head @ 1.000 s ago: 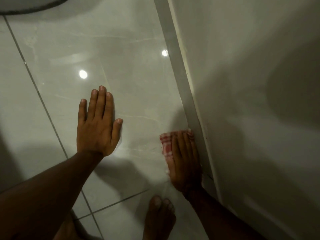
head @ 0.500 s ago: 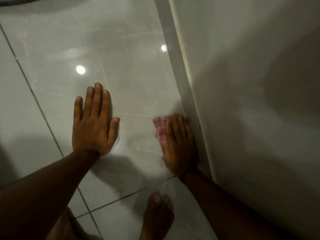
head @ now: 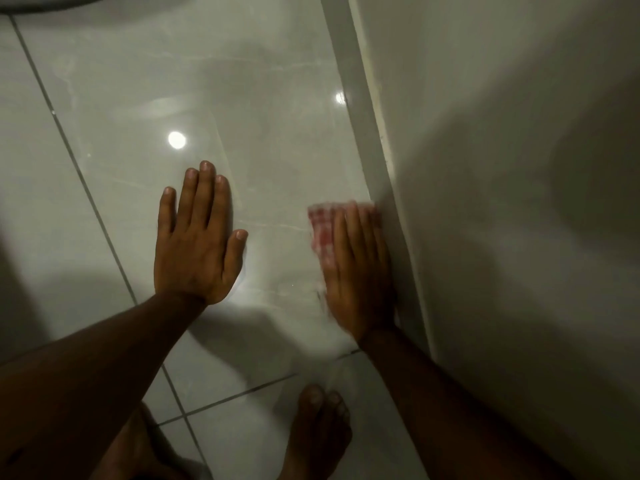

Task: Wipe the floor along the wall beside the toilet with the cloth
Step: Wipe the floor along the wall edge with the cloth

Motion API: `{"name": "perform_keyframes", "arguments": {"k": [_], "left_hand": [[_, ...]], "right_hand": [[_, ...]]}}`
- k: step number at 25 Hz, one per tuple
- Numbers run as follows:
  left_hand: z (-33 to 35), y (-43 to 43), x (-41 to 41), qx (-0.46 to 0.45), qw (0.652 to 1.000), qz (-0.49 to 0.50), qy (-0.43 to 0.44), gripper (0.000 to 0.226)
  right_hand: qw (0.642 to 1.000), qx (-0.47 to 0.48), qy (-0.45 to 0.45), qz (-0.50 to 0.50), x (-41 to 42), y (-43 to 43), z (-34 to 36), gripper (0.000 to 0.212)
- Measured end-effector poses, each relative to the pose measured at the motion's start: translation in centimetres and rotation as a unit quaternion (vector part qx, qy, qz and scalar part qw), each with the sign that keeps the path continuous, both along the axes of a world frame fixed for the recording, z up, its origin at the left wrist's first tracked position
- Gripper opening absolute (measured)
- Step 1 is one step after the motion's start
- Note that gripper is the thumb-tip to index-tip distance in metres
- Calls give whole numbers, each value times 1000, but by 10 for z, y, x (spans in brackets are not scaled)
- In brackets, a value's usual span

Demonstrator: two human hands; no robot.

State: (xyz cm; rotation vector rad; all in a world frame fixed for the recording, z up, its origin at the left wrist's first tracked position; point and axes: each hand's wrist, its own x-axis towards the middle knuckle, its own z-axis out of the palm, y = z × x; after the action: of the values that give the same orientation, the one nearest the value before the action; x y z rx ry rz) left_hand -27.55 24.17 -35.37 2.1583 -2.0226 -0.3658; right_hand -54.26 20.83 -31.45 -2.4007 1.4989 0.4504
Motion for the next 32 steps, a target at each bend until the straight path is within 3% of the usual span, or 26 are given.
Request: {"name": "perform_keyframes", "arguments": {"k": [2, 5, 7, 10, 13, 15, 19, 20, 23, 29, 32], "left_hand": [[-1, 2, 0, -3, 1000, 1, 0, 80], [-3, 1, 1, -11, 1000, -5, -5, 80], [-4, 2, 1, -15, 1000, -5, -10, 80], [-3, 2, 0, -14, 1000, -4, -3, 79], [-2, 2, -1, -14, 1000, -1, -3, 79], [-2, 2, -1, -9, 1000, 0, 2, 80], [-2, 2, 0, -18, 1000, -2, -2, 80], [-2, 1, 0, -18, 1000, -2, 0, 80], [-2, 1, -2, -11, 1000, 0, 3, 80], [-4, 2, 0, -6, 1000, -1, 1, 80], [-4, 2, -1, -11, 1000, 1, 1, 79]], "right_hand": [[1000, 18, -5, -5, -39, 68, 7, 112], [999, 7, -27, -17, -70, 114, 7, 70], [999, 7, -35, -15, -61, 95, 5, 74], [998, -2, -46, -35, -10, 17, 1, 99], [988, -46, -103, -102, 50, -65, -7, 76], [986, -63, -105, -114, 62, -81, -8, 75], [993, -2, -76, -87, 16, -18, -1, 115], [993, 10, -68, -97, 6, 3, 3, 111], [988, -11, -65, -142, -4, 34, 4, 73], [975, -30, -138, -169, 42, -38, -2, 66], [980, -24, -131, -147, 29, -24, -2, 70]]}}
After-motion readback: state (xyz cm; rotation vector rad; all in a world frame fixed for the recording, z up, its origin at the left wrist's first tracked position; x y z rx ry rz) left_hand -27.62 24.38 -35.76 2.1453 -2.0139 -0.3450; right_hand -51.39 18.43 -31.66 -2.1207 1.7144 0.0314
